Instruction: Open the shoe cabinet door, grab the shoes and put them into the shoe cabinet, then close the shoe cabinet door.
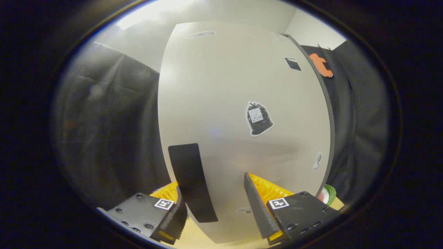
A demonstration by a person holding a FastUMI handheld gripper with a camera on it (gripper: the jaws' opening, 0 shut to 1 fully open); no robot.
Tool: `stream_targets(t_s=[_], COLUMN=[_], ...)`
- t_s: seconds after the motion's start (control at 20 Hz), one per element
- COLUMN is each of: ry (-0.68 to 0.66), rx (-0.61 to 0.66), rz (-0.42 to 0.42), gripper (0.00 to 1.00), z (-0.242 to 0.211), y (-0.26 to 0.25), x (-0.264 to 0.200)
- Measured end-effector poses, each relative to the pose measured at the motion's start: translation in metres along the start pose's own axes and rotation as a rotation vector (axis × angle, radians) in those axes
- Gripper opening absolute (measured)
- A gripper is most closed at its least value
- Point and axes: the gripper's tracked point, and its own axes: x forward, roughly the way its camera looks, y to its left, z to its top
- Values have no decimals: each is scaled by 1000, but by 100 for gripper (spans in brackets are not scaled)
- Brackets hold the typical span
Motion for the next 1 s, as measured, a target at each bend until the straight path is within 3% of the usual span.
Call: stream_targets(t_s=[0.4, 1.0], ry=[-42, -73], rx=[-25, -16], rz=[-153, -258], gripper=[86, 88], z=[-4, -2], y=[7, 4], x=[36, 74])
